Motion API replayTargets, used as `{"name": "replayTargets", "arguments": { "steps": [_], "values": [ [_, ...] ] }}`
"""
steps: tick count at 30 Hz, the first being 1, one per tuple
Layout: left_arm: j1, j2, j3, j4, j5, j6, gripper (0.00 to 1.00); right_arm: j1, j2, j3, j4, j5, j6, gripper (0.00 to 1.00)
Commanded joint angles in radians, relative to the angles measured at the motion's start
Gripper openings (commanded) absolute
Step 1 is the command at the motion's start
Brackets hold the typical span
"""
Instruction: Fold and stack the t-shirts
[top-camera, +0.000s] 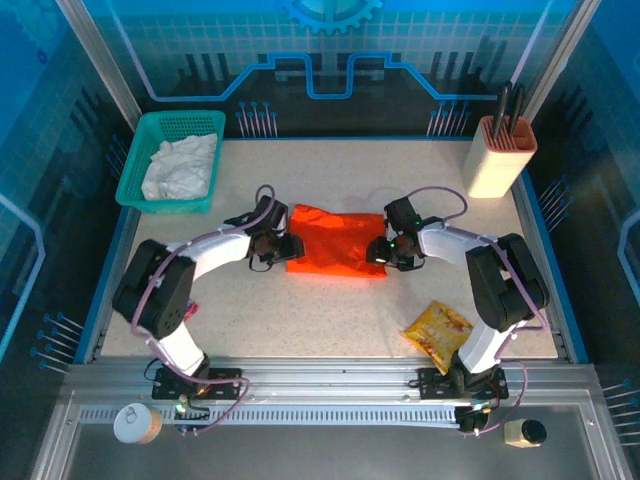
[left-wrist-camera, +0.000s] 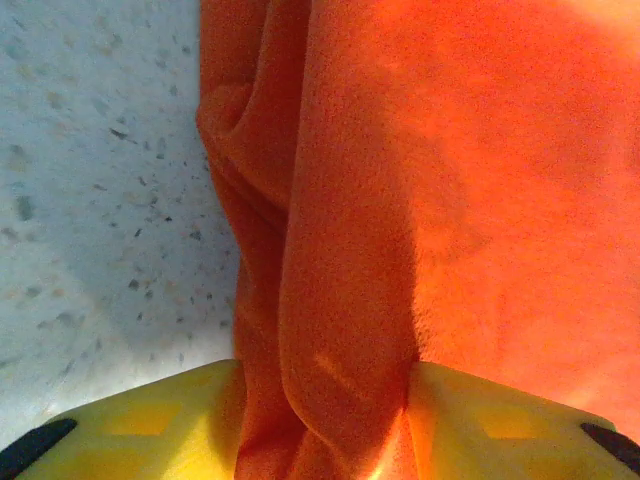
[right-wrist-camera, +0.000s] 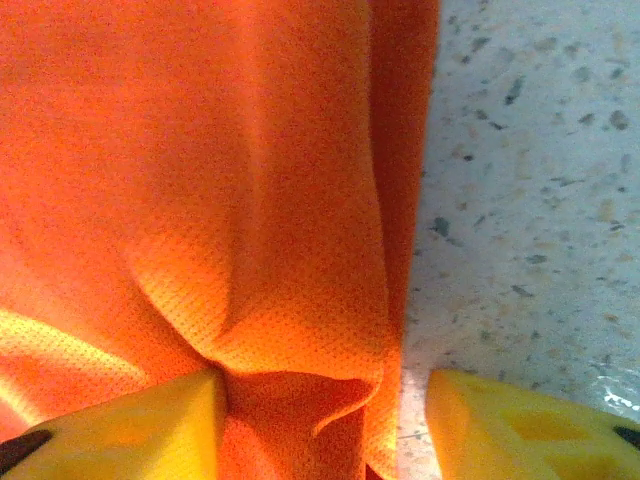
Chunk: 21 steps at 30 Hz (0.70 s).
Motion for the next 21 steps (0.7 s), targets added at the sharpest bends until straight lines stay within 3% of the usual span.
{"name": "replayTargets", "arguments": {
  "steps": [1, 5, 8, 11, 14, 21],
  "values": [
    [-0.026, 0.081, 0.033, 0.007, -0.012, -0.025, 0.44, 0.015, 0.041, 0.018, 0.028, -0.017, -0.010, 0.50],
    [-0.041, 0.159, 0.072, -0.042, -0.076, -0.020, 0.30, 0.014, 0.063, 0.033, 0.029, -0.021, -0.019, 0.31],
    [-0.042, 0.201, 0.098, -0.053, -0.086, -0.016, 0.19, 0.014, 0.086, 0.060, 0.026, -0.025, -0.025, 0.10],
    [-0.042, 0.239, 0.138, -0.065, -0.093, -0.005, 0.13, 0.014, 0.120, 0.093, 0.034, -0.028, -0.035, 0.00],
    [-0.039, 0.289, 0.209, -0.102, -0.115, 0.028, 0.00, 0.004, 0.171, 0.156, 0.017, -0.027, -0.057, 0.00],
    [0.042, 0.426, 0.444, -0.200, -0.134, 0.108, 0.00, -0.055, 0.290, 0.382, -0.049, 0.001, -0.124, 0.00]
  ]
}}
